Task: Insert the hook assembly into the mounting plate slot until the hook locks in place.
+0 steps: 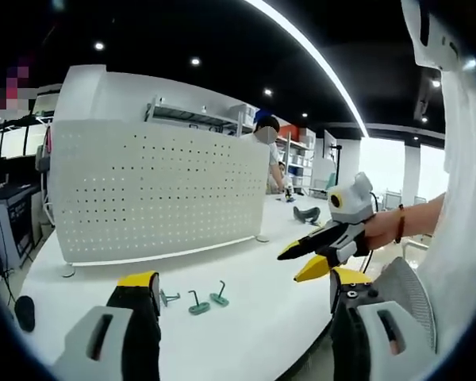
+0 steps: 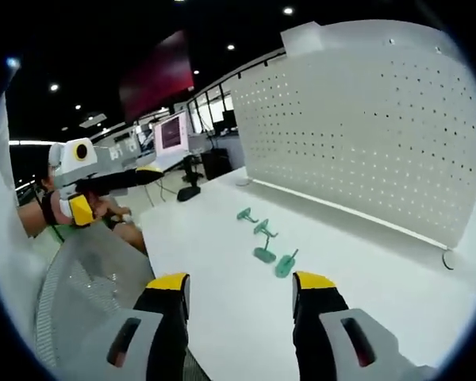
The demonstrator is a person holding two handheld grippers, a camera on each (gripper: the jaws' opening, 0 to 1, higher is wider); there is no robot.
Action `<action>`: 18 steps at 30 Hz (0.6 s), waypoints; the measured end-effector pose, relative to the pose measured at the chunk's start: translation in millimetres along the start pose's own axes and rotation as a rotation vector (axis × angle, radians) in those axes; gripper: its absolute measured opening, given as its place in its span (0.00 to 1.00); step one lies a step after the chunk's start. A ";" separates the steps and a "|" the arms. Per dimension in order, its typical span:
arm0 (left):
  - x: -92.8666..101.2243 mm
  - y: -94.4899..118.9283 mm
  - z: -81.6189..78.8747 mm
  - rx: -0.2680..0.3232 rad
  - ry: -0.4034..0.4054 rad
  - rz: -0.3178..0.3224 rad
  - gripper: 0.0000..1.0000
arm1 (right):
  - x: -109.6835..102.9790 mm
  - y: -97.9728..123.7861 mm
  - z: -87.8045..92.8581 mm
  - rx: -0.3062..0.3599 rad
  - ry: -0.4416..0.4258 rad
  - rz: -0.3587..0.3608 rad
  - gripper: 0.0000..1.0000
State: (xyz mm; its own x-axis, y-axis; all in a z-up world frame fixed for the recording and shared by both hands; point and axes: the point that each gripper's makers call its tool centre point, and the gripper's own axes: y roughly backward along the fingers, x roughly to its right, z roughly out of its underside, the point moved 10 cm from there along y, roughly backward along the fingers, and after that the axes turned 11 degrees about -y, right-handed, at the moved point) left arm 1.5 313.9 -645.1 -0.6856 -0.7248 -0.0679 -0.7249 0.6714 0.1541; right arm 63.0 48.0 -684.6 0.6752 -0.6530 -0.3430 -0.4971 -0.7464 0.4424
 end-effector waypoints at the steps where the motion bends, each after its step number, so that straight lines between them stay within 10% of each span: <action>1: 0.0 -0.3 0.2 0.000 -0.002 -0.001 0.91 | 0.9 -1.6 0.0 -0.006 0.005 0.001 0.52; 18: 2.0 -5.2 8.2 -0.003 0.021 0.015 0.91 | 14.5 -25.2 -0.9 -0.069 -0.023 0.040 0.47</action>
State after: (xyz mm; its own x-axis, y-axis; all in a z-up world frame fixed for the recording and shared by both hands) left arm 3.3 310.3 -654.1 -0.6949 -0.7177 -0.0445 -0.7143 0.6818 0.1578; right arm 85.8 57.5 -700.0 0.6421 -0.6858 -0.3428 -0.4842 -0.7094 0.5122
